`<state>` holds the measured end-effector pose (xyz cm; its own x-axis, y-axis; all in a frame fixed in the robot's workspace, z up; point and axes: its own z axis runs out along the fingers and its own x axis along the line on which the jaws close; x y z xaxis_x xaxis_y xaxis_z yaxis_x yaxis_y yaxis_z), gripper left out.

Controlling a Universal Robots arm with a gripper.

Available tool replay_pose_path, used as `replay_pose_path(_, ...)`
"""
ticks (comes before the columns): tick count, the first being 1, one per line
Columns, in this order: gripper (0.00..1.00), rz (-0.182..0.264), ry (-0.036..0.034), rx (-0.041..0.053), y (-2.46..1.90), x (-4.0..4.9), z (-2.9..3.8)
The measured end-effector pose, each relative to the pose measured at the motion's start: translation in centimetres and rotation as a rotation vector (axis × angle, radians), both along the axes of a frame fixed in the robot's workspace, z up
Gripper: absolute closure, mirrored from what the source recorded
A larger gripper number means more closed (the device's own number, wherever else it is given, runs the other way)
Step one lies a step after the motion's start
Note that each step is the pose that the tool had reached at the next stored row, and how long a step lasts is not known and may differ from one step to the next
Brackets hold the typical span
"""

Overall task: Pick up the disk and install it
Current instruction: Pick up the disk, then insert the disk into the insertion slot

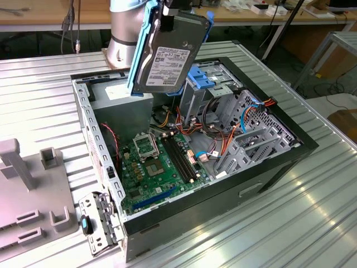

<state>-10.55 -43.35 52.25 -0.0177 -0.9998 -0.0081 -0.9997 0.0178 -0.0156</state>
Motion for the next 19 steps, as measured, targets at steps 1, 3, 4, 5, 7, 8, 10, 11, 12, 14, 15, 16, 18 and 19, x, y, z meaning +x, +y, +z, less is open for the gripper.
replay_pose_path(1,0.63,0.000,0.0006,-0.0003,-0.13,0.21,0.00)
replay_pose_path(3,0.63,0.000,0.0008,-0.0003,-0.33,0.50,-0.03)
replay_pose_path(4,0.63,0.000,0.0010,-0.0016,-0.34,0.56,-0.03)
replay_pose_path(5,0.63,0.000,0.0009,-0.0018,-0.34,0.56,-0.03)
replay_pose_path(7,0.63,0.000,0.0010,-0.0022,-0.34,0.57,-0.02)
replay_pose_path(8,0.63,0.000,0.0010,-0.0023,-0.34,0.58,-0.03)
replay_pose_path(10,0.63,0.000,0.0010,-0.0048,-0.34,0.64,-0.03)
replay_pose_path(11,0.63,0.000,0.0010,-0.0050,-0.34,0.64,-0.03)
replay_pose_path(12,0.63,0.000,0.0010,-0.0052,-0.34,0.65,-0.03)
replay_pose_path(14,0.63,0.000,0.0009,-0.0056,-0.34,0.66,-0.03)
replay_pose_path(15,0.63,0.000,0.0010,-0.0058,-0.34,0.66,-0.02)
replay_pose_path(16,0.63,0.000,0.0010,-0.0059,-0.34,0.67,-0.03)
replay_pose_path(18,0.63,0.000,0.0010,-0.0062,-0.34,0.67,-0.03)
replay_pose_path(19,0.63,0.000,0.0009,-0.0062,-0.34,0.67,-0.03)
